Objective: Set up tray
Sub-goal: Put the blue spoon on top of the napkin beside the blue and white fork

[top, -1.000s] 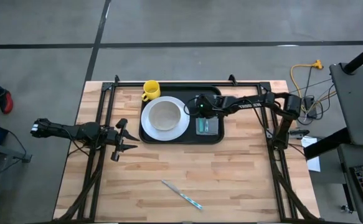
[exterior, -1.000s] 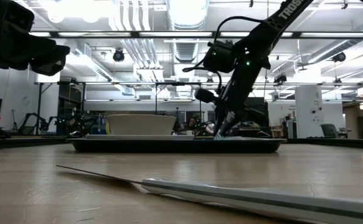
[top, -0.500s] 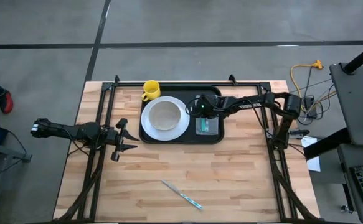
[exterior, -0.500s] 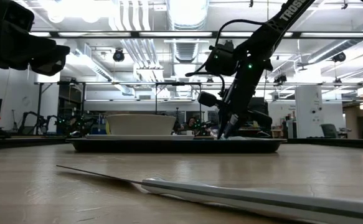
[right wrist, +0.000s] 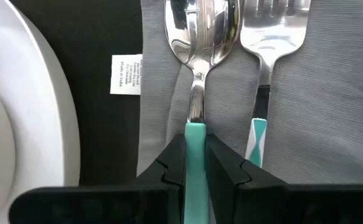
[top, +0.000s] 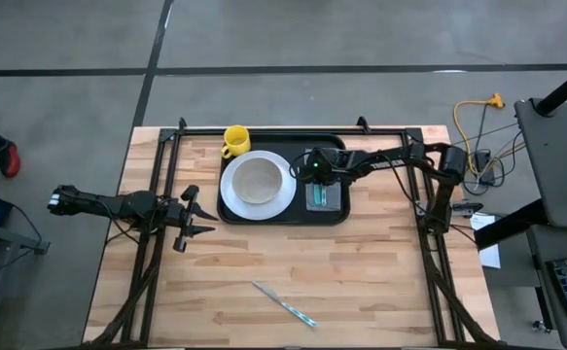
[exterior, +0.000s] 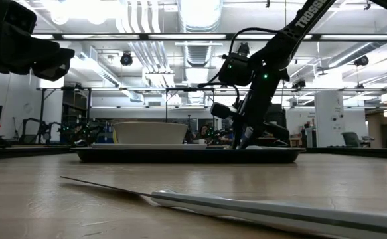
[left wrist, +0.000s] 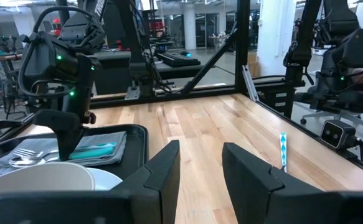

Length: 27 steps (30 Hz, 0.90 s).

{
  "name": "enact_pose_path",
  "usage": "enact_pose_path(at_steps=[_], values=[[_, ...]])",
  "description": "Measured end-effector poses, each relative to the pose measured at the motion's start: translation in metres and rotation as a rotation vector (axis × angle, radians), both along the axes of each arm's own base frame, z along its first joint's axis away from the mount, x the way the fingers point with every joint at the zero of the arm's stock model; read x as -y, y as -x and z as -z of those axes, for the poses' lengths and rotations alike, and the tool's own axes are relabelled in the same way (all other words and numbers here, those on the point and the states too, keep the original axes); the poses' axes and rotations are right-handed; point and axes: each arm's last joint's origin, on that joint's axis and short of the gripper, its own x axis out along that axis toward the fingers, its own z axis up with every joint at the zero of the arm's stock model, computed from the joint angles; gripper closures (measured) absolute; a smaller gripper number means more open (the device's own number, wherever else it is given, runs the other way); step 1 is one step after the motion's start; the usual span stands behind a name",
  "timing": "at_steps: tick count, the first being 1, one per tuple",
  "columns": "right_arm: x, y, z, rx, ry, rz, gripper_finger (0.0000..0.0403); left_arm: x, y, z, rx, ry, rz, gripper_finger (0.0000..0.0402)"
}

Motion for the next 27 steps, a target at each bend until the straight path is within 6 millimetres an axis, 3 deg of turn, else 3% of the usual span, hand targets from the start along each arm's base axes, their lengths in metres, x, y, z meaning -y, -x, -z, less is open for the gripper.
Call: enact_pose_path(at_steps=[27], values=[[0.0011,-0.0053,-0.0058,0.006,-0.001,-0.065,0.0366,0.0,0.0,0.0,-0.001,0.0,0.0,0.0299]])
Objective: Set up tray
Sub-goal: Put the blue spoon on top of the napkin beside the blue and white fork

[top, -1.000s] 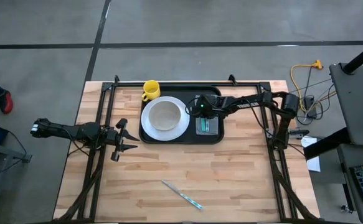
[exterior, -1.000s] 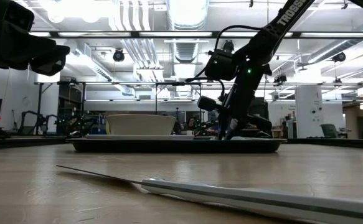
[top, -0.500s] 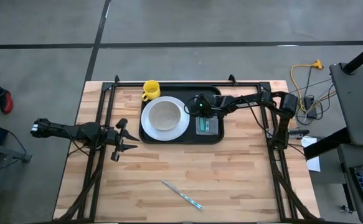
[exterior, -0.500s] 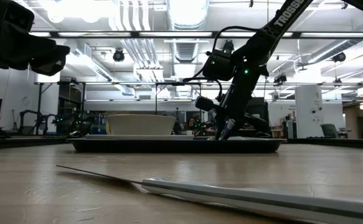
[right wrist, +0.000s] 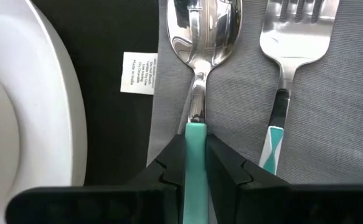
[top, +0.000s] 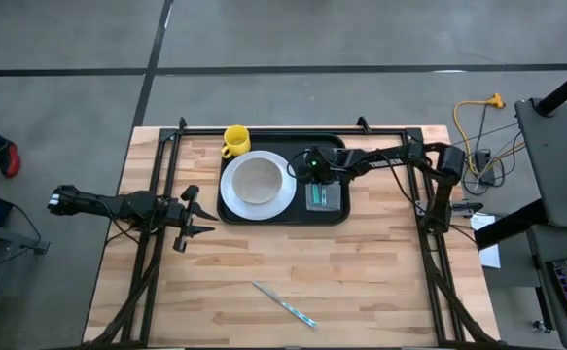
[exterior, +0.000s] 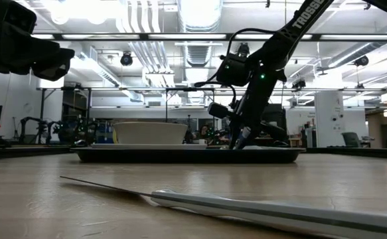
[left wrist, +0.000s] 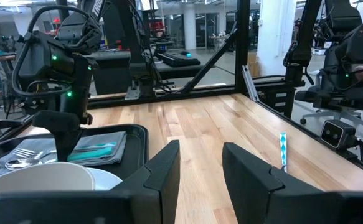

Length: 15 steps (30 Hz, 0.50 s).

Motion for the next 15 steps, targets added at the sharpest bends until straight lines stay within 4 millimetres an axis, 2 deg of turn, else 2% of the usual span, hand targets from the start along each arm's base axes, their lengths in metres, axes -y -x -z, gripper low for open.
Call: enact_pose_path(at_steps=[9,15], values=[[-0.0008,0.0006,0.0005,-0.012,0.0,-0.017,0.0327,0.0,0.0,0.0,0.0,0.0,0.0,0.0299],[-0.001,0.0009,-0.0009,-0.011,0.001,-0.019,0.0315,0.0,0.0,0.0,0.0,0.0,0.0,0.0299]])
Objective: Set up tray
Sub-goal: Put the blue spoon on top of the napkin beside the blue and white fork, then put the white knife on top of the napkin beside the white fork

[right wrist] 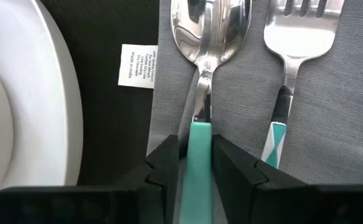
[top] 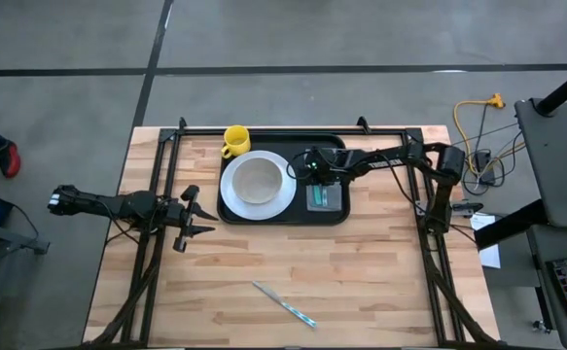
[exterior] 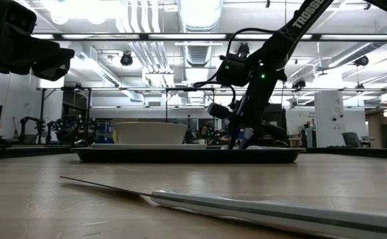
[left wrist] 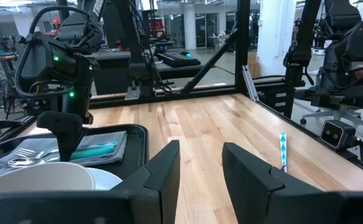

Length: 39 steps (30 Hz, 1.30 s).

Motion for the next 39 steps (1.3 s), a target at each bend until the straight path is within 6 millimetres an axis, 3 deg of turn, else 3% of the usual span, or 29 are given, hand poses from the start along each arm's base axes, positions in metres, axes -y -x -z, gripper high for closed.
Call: enact_pose_path(at_steps=[31,39], values=[[0.005,0.002,-0.01,-0.019,0.035,-0.033,0.033,0.0,0.0,0.0,0.0,0.0,0.0,0.0299],[0.005,0.005,-0.025,0.003,0.077,-0.09,0.0335,0.0,0.0,0.0,0.0,0.0,0.0,0.0299]])
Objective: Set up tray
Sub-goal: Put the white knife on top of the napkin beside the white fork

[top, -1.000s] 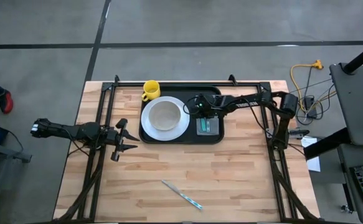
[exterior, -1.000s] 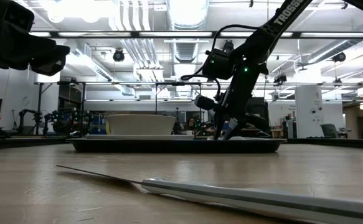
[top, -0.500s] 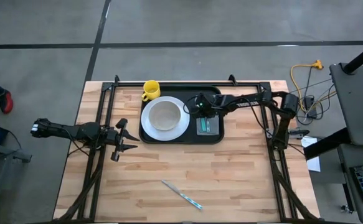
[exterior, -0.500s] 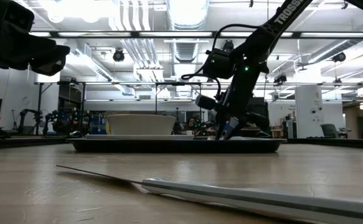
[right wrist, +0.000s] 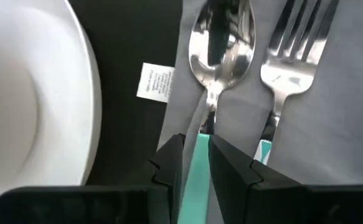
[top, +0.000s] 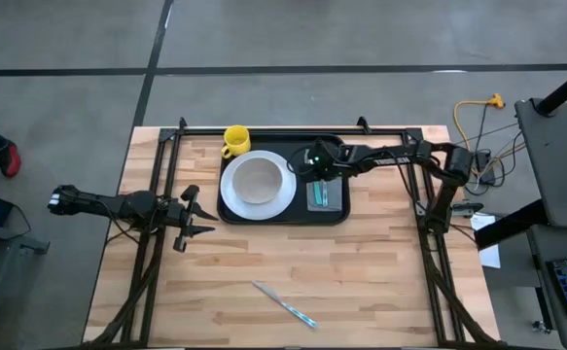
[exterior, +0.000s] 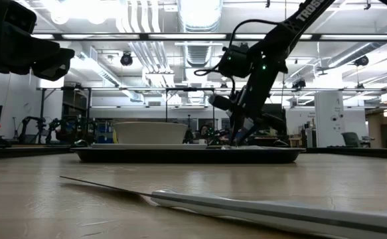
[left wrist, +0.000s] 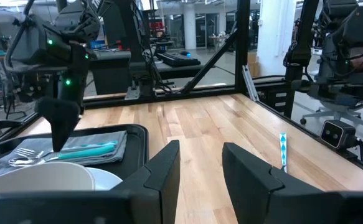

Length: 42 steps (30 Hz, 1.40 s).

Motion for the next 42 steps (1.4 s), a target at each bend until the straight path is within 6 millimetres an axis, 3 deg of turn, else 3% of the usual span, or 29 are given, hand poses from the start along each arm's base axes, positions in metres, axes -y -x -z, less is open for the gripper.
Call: enact_pose_path(at_steps=[9,18,36,42], values=[[-0.004,0.0,-0.012,0.059,-0.028,-0.039,0.0326,0.0,0.0,0.0,0.0,0.0,0.0,0.0299],[-0.023,-0.009,-0.013,0.121,-0.144,-0.074,0.0329,0.0,0.0,0.0,0.0,0.0,0.0,0.0299],[-0.094,-0.028,-0.016,0.149,-0.151,-0.289,0.0321,0.0,0.0,0.0,0.0,0.0,0.0,0.0299],[-0.115,-0.03,-0.018,0.17,-0.232,-0.304,0.0329,0.0,0.0,0.0,0.0,0.0,0.0,0.0299]])
